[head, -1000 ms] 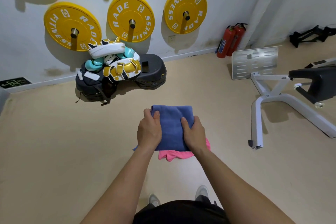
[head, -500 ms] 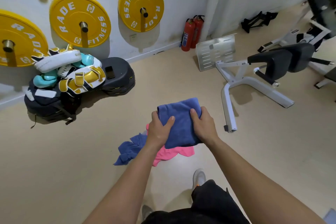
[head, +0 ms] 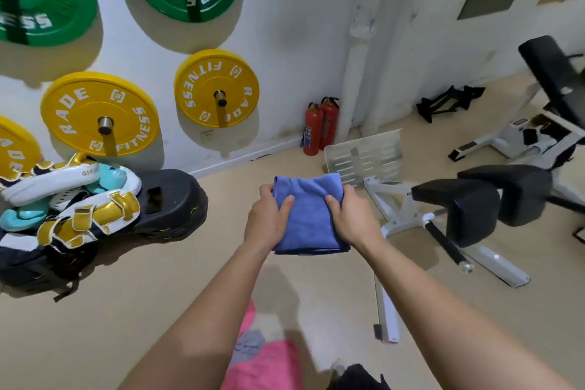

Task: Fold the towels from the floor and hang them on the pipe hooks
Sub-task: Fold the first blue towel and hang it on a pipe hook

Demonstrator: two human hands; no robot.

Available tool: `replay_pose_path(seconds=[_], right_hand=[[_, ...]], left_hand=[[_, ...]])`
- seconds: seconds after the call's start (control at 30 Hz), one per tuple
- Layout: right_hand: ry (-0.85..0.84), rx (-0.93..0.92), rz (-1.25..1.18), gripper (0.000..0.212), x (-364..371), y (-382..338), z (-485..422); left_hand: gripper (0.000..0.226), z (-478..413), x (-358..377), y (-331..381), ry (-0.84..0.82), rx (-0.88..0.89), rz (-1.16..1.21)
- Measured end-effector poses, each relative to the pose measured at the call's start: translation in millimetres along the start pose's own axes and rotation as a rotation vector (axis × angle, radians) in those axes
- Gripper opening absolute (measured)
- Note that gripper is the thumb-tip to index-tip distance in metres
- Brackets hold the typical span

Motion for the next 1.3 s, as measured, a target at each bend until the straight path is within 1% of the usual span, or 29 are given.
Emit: replay_pose_path(seconds=[0.13, 0.27, 0.43, 0.5, 0.57, 0.67, 0.77, 0.9, 1.07, 1.17, 1.3], right_hand=[[-0.008, -0.034, 0.038, 0.038, -86, 6, -76], [0.010, -0.054, 0.033, 0.038, -154, 4, -149], [-0.028, -0.058, -0.123, 0.028, -208, 11, -249], [-0.020, -0.051, -0.158, 0.027, -227, 12, -294], [0.013, -0.044, -0.136, 0.026, -248, 12, -344], [0.069, -0.020, -0.084, 0.025, -281, 8, -426], [0.085, 0.031, -0.061, 0.030, -315, 0, -501], [0.108, 0.079, -0.044, 0.031, -354, -3, -581], [0.126, 0.109, -0.101, 0.031, -395, 15, -669], [0.120, 0.112, -0.106, 0.029, -415, 30, -723], [0.102, 0.119, -0.098, 0.028, -438, 53, -807]], left_hand=[[0.033, -68, 13, 83, 0.051, -0.020, 0.073], [0.031, -146, 13, 148, 0.074, 0.025, 0.095], [0.028, -257, 15, 203, 0.080, 0.100, 0.104], [0.023, -309, 18, 221, 0.061, 0.132, 0.097], [0.019, -365, 20, 240, 0.034, 0.154, 0.115], [0.025, -450, 19, 272, -0.007, 0.180, 0.173], [0.025, -529, 15, 303, -0.062, 0.158, 0.200], [0.016, -620, 13, 342, -0.124, 0.147, 0.193], [0.019, -712, 31, 382, -0.238, 0.140, 0.252], [0.017, -768, 47, 398, -0.256, 0.148, 0.251], [0.021, -848, 71, 414, -0.232, 0.129, 0.224]])
Point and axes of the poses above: each hand's wrist, its own z-axis away from the middle knuckle, its own x-axis out of the palm, y = z × x, the point moved 4 cm from there along -z, towards the middle knuckle, and after that the axes turned 12 degrees about -y, right-handed, at the moved point
